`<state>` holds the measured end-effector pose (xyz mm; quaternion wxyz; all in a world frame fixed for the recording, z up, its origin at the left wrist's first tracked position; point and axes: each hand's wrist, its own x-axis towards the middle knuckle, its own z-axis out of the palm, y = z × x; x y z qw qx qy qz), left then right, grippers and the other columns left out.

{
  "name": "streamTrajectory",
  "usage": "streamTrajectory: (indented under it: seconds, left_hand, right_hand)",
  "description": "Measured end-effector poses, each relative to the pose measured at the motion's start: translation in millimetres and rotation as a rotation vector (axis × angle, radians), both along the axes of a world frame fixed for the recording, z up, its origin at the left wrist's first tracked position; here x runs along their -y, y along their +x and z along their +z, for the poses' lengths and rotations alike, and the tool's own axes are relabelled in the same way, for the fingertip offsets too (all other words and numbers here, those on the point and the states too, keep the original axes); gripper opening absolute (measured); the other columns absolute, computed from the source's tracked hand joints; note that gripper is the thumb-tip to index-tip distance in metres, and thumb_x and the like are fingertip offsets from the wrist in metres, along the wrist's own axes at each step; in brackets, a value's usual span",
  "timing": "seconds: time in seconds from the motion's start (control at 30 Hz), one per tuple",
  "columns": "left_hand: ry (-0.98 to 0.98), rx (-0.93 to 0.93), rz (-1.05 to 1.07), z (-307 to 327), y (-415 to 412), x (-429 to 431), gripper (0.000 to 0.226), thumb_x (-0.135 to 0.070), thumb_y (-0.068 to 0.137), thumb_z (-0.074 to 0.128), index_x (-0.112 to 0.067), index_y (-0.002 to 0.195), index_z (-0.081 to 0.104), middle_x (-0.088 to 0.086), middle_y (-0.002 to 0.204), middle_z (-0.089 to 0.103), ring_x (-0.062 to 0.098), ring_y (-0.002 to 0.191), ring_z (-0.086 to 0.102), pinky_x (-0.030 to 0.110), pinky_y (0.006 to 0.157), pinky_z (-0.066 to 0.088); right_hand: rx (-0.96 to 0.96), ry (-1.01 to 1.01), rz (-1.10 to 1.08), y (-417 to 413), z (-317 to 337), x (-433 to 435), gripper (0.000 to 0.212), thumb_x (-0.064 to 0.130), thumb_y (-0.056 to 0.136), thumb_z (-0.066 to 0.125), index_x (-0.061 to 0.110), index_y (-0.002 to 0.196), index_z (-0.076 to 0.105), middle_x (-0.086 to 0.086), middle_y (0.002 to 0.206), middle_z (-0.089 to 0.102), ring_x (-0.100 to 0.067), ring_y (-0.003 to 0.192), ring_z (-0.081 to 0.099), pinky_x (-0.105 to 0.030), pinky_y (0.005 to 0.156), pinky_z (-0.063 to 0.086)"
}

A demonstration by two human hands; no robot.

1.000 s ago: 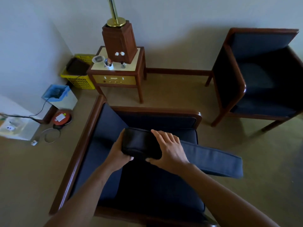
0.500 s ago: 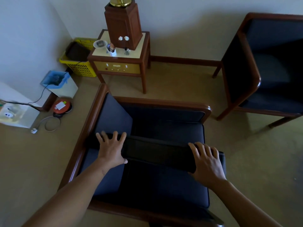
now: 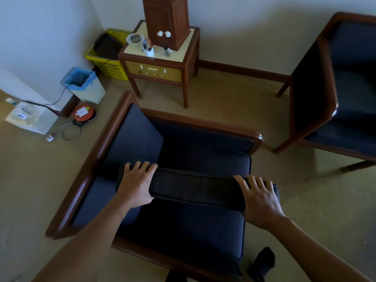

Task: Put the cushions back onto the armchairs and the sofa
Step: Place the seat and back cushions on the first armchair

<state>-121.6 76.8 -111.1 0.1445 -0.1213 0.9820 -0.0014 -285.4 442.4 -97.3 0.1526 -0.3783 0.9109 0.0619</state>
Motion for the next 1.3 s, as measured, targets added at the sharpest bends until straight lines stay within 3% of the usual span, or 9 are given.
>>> streamTrajectory:
  seconds: [0.23,0.37,0.57,0.73,1.3]
  left_hand:
    - [-0.004,0.039,0.334,19,44,-123,0.103,-0.063,0.043,0.085,-0.027,0.134,0.055,-0.007,0.117,0.061,0.026,0.108,0.060,0.051,0.092,0.045]
    - [-0.005,0.053,0.535,24,55,-189,0.099,-0.062,0.038,0.087,-0.026,0.127,0.060,-0.007,0.112,0.064,0.026,0.103,0.063,0.050,0.086,0.047]
    - [-0.002,-0.023,0.725,36,56,-247,0.093,-0.060,0.039,0.088,-0.025,0.121,0.064,-0.004,0.106,0.066,0.030,0.097,0.065,0.049,0.080,0.050]
    - [-0.011,-0.091,0.865,42,56,-263,0.095,-0.061,0.046,0.088,-0.021,0.128,0.061,-0.002,0.109,0.064,0.032,0.102,0.063,0.053,0.086,0.049]
    - [0.103,-0.221,1.170,42,60,-186,0.088,-0.062,0.057,0.075,-0.025,0.135,0.058,-0.003,0.115,0.061,0.027,0.107,0.057,0.047,0.092,0.045]
  right_hand:
    - [0.008,-0.031,0.323,-62,3,-51,0.113,0.056,0.048,0.085,0.022,0.146,0.043,-0.011,0.122,0.061,-0.033,0.103,0.062,-0.051,0.090,0.050]
    - [0.007,-0.029,0.510,-99,17,-63,0.103,0.054,0.059,0.079,0.024,0.148,0.037,-0.009,0.125,0.058,-0.031,0.107,0.056,-0.049,0.096,0.045]
    - [-0.031,-0.029,0.716,-142,41,-50,0.103,0.046,0.058,0.080,0.024,0.149,0.036,-0.007,0.125,0.056,-0.030,0.107,0.053,-0.050,0.098,0.042]
    - [-0.099,-0.067,0.869,-168,62,-1,0.109,0.032,0.054,0.084,0.023,0.151,0.033,-0.005,0.127,0.054,-0.029,0.112,0.052,-0.048,0.100,0.039]
    - [-0.133,-0.018,1.151,-173,68,217,0.113,0.035,0.060,0.085,0.030,0.153,0.022,-0.001,0.137,0.046,-0.028,0.127,0.046,-0.048,0.106,0.035]
